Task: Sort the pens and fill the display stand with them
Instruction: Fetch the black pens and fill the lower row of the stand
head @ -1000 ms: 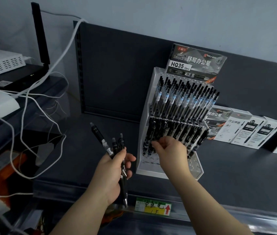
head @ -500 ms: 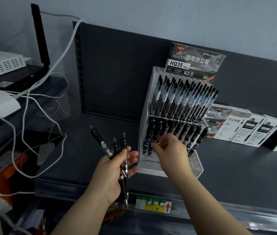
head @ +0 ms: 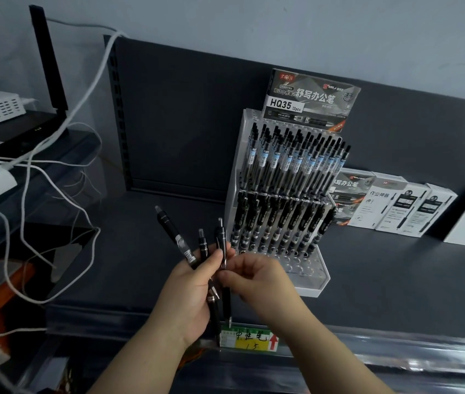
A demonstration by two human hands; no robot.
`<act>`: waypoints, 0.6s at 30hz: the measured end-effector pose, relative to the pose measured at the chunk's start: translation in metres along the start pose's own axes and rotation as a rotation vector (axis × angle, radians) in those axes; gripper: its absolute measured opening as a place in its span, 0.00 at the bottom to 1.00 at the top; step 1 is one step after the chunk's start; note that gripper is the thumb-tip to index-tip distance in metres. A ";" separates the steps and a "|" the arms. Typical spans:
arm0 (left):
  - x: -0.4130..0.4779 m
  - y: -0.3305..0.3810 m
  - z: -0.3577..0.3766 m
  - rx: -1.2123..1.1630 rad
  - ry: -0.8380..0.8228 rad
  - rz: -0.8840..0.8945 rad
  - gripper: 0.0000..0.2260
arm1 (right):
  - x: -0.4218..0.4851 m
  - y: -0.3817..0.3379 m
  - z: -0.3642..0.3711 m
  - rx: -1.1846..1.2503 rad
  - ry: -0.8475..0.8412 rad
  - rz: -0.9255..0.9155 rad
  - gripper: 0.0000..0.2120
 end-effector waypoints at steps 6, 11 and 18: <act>0.006 0.000 -0.006 0.050 0.054 -0.008 0.08 | 0.012 -0.017 -0.041 -0.146 0.409 -0.199 0.06; 0.007 -0.002 -0.006 0.193 0.054 0.028 0.09 | 0.024 -0.022 -0.055 -0.278 0.567 -0.307 0.13; 0.004 0.001 -0.004 0.131 0.033 0.014 0.24 | 0.034 -0.015 -0.051 -0.424 0.532 -0.300 0.14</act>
Point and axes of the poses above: each hand's wrist, its own x-axis towards the middle knuckle, its own z-axis out of the palm, y = z × x, the point moved 3 cm from there along x, towards the middle knuckle, and after that the axes turned 7 degrees about x, right-handed, at the moved point
